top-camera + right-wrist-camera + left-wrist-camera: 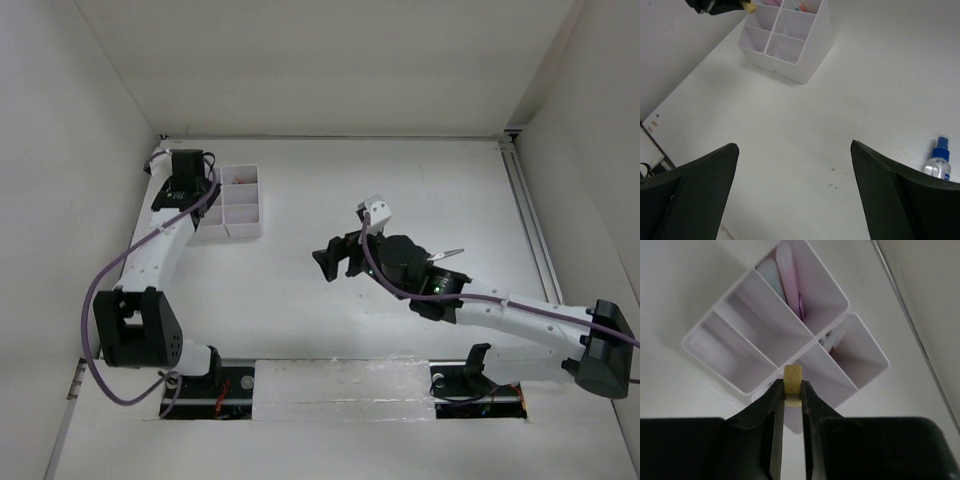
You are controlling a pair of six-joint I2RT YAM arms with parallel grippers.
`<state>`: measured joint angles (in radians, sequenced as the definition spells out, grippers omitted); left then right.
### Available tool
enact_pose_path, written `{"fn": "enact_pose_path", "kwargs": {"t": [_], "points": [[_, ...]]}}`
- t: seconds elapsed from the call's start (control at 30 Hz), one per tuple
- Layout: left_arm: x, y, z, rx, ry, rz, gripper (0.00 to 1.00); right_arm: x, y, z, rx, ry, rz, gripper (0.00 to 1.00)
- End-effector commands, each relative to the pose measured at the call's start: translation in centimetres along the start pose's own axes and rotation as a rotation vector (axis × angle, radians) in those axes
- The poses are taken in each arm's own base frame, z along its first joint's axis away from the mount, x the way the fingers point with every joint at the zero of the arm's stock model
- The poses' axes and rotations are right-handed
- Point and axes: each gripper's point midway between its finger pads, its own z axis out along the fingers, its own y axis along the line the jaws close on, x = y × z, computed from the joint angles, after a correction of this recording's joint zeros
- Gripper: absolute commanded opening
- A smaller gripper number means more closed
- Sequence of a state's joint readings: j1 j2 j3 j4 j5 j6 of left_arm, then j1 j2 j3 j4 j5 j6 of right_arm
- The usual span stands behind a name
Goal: Sort the stationery into containers
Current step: Place the stationery in the storage box.
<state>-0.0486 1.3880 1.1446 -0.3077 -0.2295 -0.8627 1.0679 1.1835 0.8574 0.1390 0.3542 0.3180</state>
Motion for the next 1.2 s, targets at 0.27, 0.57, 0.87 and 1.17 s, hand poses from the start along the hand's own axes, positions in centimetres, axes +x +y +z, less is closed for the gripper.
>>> {"fn": "enact_pose_path", "kwargs": {"t": [0.27,0.57,0.87,1.17], "points": [[-4.5,1.6,5.2,-0.215,-0.095,-0.036,0.00,-0.5,-1.1,-2.6,0.021,-0.014,0.019,1.00],[-3.1,2.4,7.2,-0.251,-0.054,-0.028,0.00,-0.7,-1.3,-2.8,0.032,-0.018,0.019,1.00],[-3.0,2.3,7.2,-0.221,-0.062,-0.020,0.57,-0.6,-2.0,-2.9,0.068,-0.012,0.012,1.00],[-4.8,-3.6,1.6,-0.036,-0.118,0.058,0.90,0.7,-7.2,-3.6,0.296,0.072,0.066,1.00]]}}
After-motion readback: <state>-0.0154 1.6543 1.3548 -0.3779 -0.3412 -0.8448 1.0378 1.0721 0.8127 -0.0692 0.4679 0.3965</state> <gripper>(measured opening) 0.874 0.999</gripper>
